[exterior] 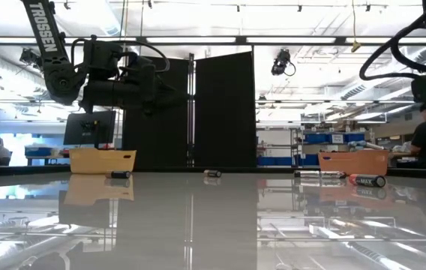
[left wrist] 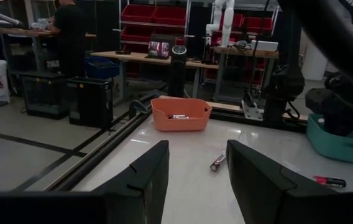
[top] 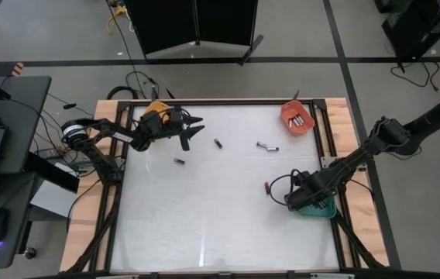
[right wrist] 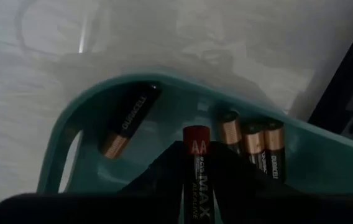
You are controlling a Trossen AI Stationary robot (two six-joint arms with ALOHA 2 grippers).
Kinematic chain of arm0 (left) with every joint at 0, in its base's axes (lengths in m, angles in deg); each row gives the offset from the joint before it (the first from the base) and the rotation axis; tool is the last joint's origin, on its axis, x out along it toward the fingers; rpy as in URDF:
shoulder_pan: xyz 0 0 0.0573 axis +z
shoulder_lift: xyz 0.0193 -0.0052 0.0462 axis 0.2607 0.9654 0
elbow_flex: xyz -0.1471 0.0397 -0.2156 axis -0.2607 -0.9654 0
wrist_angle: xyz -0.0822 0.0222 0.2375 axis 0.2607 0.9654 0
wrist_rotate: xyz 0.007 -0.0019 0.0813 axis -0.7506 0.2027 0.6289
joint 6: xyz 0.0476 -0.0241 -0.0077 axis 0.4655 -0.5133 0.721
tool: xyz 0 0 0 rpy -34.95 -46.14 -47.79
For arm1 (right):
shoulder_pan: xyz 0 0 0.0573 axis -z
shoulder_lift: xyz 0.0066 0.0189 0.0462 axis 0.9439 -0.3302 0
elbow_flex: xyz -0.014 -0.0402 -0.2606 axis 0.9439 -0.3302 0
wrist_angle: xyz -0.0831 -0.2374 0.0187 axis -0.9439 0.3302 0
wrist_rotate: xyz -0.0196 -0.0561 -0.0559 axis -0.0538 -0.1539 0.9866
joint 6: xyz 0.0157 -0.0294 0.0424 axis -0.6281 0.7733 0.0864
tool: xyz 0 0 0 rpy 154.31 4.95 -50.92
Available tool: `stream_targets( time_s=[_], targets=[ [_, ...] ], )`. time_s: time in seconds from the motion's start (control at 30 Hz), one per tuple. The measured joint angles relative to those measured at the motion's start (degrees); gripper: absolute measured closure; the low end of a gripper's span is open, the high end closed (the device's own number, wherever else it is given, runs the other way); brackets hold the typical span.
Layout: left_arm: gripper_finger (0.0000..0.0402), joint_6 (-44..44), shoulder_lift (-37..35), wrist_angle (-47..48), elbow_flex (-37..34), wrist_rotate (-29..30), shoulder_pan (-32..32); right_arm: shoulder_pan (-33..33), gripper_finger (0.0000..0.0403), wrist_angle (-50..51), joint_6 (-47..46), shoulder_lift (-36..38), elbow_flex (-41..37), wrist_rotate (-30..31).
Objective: Sort batteries
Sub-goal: Put the red battery into the green bin, then put the brown battery into the green bin
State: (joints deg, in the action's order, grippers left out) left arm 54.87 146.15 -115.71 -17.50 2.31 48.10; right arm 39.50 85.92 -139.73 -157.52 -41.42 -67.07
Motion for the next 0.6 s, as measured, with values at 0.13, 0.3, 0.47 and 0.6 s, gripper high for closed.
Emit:
stream_targets(
  time_s=[0.13,0.3,0.47,0.6],
  targets=[
    [0.0234,0.09,0.0,0.0,0.0,-0.13,-0.05,0.98,0.0269,0.3,1.19,0.02,0.37,-1.29],
    [0.0234,0.11,0.0,0.0,0.0,-0.97,-0.05,2.68,0.0251,1.79,4.61,0.02,1.62,-1.6],
    [0.0234,-1.36,-1.25,0.25,-0.02,-4.55,-0.05,4.92,0.0279,12.21,12.05,1.09,8.72,-2.56],
    [0.0236,-2.8,-4.17,0.24,0.0,-7.97,-0.09,7.57,0.0359,20.57,20.82,2.73,15.9,2.77]
  ],
)
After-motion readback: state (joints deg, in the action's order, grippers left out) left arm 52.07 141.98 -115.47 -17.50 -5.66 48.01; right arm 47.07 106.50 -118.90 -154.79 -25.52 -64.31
